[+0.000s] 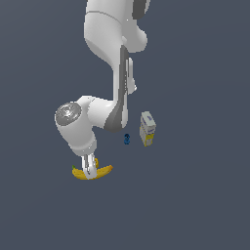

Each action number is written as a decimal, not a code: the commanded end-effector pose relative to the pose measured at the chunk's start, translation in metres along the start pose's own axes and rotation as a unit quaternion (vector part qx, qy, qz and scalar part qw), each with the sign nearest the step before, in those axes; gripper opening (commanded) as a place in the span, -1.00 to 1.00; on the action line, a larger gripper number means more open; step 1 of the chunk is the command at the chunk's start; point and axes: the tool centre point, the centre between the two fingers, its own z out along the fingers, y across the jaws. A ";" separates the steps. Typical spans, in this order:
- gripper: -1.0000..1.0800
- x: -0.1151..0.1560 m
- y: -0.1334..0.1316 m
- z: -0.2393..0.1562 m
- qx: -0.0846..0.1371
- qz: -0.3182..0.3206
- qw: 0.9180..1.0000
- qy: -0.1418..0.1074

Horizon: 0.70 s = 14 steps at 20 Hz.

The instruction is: Pick up a designated object from a clutter of objects.

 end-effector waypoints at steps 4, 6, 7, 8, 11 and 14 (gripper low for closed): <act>0.92 0.006 0.002 0.010 -0.001 0.024 1.000 0.003; 0.92 0.006 0.002 0.011 -0.002 0.026 1.000 0.003; 0.92 0.006 0.003 0.010 -0.002 0.023 1.000 0.002; 0.92 0.006 0.003 0.010 -0.002 0.023 1.000 0.002; 0.92 0.006 0.003 0.016 -0.002 0.024 1.000 0.003; 0.92 0.006 0.003 0.029 -0.002 0.024 1.000 0.003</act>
